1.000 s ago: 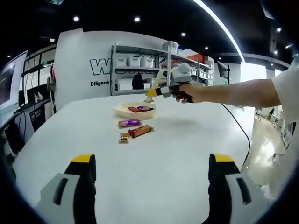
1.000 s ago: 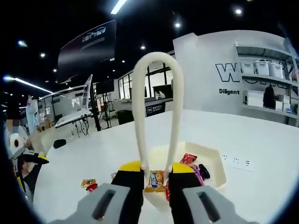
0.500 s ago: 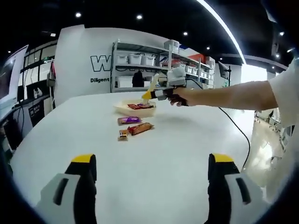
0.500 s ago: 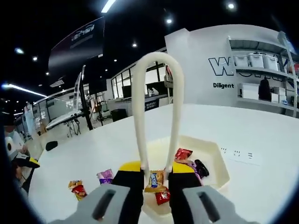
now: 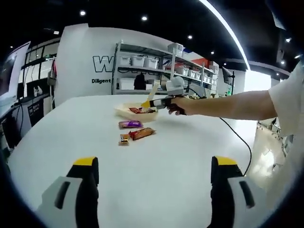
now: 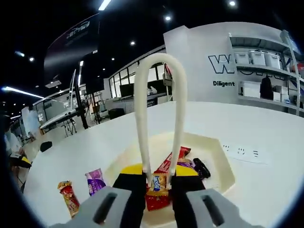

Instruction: Place the target food into the container with the food tongs after gripping and lifting it, then release it inside without dropping or visibly crushing the food.

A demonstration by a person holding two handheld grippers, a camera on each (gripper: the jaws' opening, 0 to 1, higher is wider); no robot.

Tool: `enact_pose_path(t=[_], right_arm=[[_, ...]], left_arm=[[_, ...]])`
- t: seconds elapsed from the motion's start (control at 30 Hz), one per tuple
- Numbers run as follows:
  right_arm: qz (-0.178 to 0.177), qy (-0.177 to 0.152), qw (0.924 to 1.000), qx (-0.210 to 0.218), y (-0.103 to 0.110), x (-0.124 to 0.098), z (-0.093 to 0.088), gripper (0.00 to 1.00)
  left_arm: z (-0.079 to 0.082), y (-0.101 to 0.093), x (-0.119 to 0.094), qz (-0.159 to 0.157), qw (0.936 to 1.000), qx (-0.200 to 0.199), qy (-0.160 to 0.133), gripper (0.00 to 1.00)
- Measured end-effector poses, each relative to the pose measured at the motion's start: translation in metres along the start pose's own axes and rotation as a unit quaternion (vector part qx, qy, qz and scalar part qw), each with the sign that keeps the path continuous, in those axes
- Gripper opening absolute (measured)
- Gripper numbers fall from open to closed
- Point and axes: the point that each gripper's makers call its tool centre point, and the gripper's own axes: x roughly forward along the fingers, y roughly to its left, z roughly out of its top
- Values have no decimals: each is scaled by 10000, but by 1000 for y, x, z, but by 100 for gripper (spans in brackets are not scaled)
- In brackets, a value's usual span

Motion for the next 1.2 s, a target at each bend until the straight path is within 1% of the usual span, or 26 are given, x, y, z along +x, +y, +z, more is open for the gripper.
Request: enact_pose_path(t=[0.07, 0.27, 0.4, 0.5, 0.6, 0.67, 0.9, 0.93, 0.97, 1.03, 1.07, 1.13, 1.17, 1.2], right_arm=[[-12, -20, 10000, 57, -2, 0, 0, 13], [-46, 10, 10000, -19, -3, -1, -3, 12], [-70, -110, 9999, 44, -3, -6, 3, 13], [-32, -181, 9998, 100, 0, -9, 7, 13], [32, -144, 9999, -17, 7, -12, 6, 13], [52, -161, 9999, -13, 10, -13, 6, 13], [335, -203, 9992, -102, 32, -21, 7, 13], [518, -331, 9979, -190, 43, -26, 13, 13], [612, -327, 9975, -135, 49, -28, 14, 13], [681, -360, 9966, -276, 56, -31, 18, 13], [837, -333, 9957, -225, 64, -33, 19, 13], [945, -329, 9944, -352, 73, -37, 20, 13], [1147, -296, 9925, -296, 83, -40, 18, 13], [1128, -303, 9926, -335, 85, -41, 18, 13]], left_arm=[[-1, 1, 1, 2, 10000, -6, 13, 97], [-6, 1, 1, -4, 10000, -11, 87, 96], [-6, 1, 0, -11, 10000, -26, 64, 96], [-9, 2, 0, -7, 9999, -55, 96, 96], [-10, 0, 1, -48, 9999, -104, 100, 95], [-9, -1, 1, -64, 9999, -106, 79, 95], [-7, -5, -1, -88, 9999, -84, 48, 94], [-7, -5, -2, -85, 9999, -82, 40, 94], [-7, -5, -3, -83, 9999, -87, 36, 94], [-6, -5, -4, -78, 9999, -79, 26, 94], [-6, -5, -5, -67, 10000, -68, 30, 94], [-6, -6, -6, -68, 10000, -65, 27, 93], [-5, -7, -7, -72, 10000, -64, 16, 93], [-5, -8, -8, -74, 10000, -63, 5, 93]])
